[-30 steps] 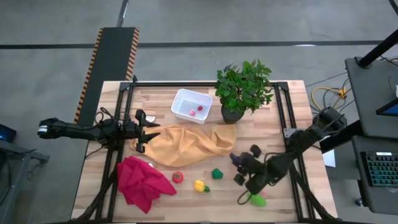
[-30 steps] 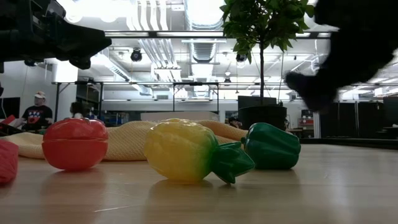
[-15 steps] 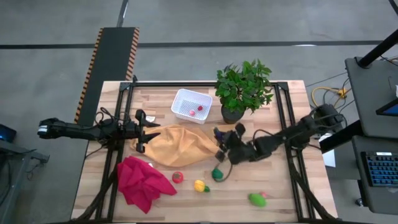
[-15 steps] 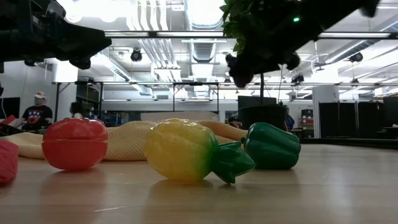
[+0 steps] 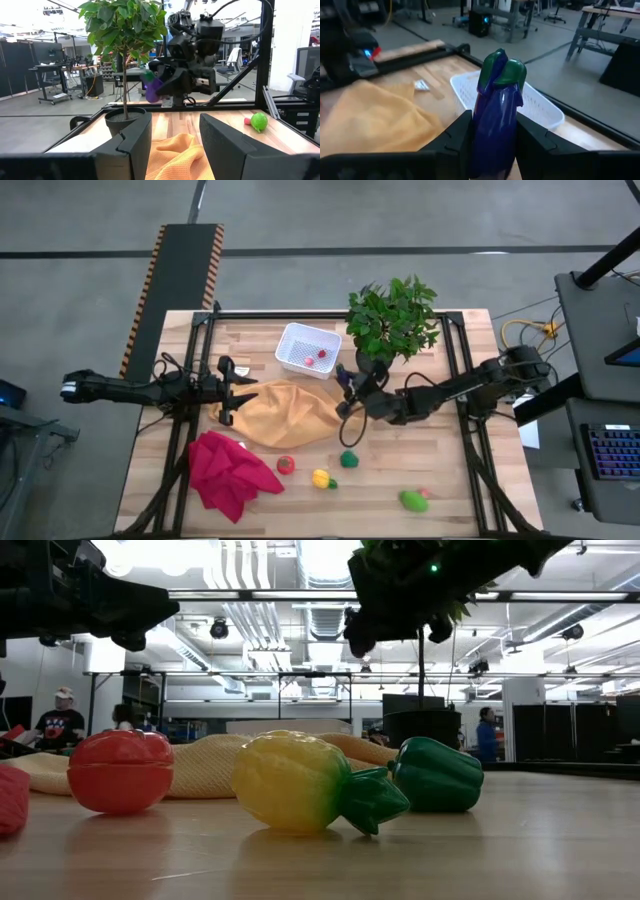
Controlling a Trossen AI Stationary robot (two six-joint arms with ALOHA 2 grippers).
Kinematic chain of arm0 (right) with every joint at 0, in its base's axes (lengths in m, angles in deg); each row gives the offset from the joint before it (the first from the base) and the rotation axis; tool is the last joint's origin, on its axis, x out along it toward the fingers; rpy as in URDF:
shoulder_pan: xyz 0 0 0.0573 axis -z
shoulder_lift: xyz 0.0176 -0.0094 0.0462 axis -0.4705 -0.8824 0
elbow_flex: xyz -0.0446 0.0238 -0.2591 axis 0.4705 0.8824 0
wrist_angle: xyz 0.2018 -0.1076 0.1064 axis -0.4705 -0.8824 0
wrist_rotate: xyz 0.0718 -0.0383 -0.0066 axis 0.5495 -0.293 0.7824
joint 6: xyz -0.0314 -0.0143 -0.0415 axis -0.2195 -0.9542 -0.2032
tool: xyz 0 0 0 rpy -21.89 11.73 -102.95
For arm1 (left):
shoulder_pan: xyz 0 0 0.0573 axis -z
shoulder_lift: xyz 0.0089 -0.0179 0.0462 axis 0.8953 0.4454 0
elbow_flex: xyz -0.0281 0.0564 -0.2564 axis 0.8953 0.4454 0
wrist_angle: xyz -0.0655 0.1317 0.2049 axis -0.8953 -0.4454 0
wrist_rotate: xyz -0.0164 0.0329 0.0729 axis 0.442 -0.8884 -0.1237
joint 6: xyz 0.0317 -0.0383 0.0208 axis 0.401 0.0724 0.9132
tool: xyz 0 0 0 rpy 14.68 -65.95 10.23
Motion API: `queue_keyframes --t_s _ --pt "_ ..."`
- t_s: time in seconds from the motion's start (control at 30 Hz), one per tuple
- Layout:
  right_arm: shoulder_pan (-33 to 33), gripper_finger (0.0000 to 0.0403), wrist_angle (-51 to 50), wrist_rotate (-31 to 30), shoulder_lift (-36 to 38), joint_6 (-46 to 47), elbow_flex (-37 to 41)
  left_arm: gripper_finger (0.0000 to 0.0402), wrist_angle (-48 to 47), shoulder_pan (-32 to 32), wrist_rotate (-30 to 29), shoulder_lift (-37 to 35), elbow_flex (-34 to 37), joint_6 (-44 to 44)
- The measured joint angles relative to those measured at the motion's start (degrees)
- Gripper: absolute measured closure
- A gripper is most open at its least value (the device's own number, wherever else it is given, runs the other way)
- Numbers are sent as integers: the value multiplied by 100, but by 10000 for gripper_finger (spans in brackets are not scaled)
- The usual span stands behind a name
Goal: Pick and placing Produce into tupperware
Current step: Put the purple eggplant into the white bin
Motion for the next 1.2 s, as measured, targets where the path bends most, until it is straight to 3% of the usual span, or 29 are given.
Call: queue_keyframes --t_s 0.17,0.67,0.87,1.03,1.2 --pt "109 296 1068 402 -312 -466 -56 249 4 1 1 -2 0 4" --pt "709 296 1135 227 -1480 -1162 -1099 249 -6 0 2 -2 0 2" --pt "970 296 601 -216 -2025 -1205 -1588 249 -7 -1 0 -2 0 2" --pt "1066 296 -167 -229 -2344 -1003 -1996 249 -7 0 2 0 0 2" --pt "1072 296 -280 -357 -2421 -985 -2132 249 -24 1 2 -2 0 2"
